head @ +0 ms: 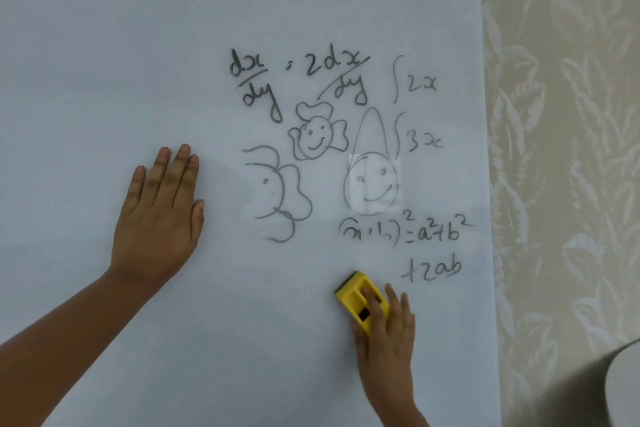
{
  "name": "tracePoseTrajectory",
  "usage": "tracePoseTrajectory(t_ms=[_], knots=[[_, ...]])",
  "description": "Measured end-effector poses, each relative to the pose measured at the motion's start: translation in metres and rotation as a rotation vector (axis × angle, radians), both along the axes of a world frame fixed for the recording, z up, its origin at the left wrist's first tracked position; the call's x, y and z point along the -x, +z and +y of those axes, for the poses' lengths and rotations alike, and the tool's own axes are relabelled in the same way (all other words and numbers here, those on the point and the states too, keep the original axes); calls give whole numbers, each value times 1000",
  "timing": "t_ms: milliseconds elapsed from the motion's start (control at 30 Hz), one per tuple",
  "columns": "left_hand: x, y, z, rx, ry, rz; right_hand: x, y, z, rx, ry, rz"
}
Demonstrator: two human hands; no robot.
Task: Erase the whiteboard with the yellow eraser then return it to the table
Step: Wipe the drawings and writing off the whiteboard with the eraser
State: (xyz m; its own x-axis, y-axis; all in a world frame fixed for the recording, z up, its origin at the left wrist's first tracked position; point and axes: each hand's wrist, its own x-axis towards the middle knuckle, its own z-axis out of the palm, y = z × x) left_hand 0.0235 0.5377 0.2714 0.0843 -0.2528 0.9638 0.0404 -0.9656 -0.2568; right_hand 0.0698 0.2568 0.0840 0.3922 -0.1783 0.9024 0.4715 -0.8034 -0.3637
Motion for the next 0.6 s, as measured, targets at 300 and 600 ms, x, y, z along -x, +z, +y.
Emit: tracePoseTrajectory(t_ms=[300, 600], knots=[[-6, -1, 2, -7, -6, -21, -24, 44, -18, -141, -36, 1], [-3, -1, -2, 15, 6, -19, -50, 80, -100, -426, -134, 165]])
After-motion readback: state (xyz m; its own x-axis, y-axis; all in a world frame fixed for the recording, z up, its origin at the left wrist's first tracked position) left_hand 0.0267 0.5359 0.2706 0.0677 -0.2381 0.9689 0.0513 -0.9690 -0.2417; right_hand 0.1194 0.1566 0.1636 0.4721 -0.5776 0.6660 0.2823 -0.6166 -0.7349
